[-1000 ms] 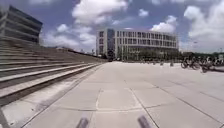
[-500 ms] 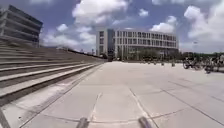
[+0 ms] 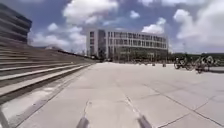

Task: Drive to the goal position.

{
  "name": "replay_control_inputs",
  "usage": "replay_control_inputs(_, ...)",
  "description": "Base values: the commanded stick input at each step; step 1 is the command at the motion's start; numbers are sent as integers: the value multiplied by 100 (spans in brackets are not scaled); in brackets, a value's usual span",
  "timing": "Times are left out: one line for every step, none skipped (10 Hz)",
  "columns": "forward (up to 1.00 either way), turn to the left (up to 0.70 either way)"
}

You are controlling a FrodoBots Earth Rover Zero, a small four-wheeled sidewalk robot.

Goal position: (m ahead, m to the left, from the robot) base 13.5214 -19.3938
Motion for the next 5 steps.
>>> replay_control_inputs(50,0)
replay_control_inputs(50,0)
replay_control_inputs(50,0)
replay_control_inputs(50,0)
replay_control_inputs(50,0)
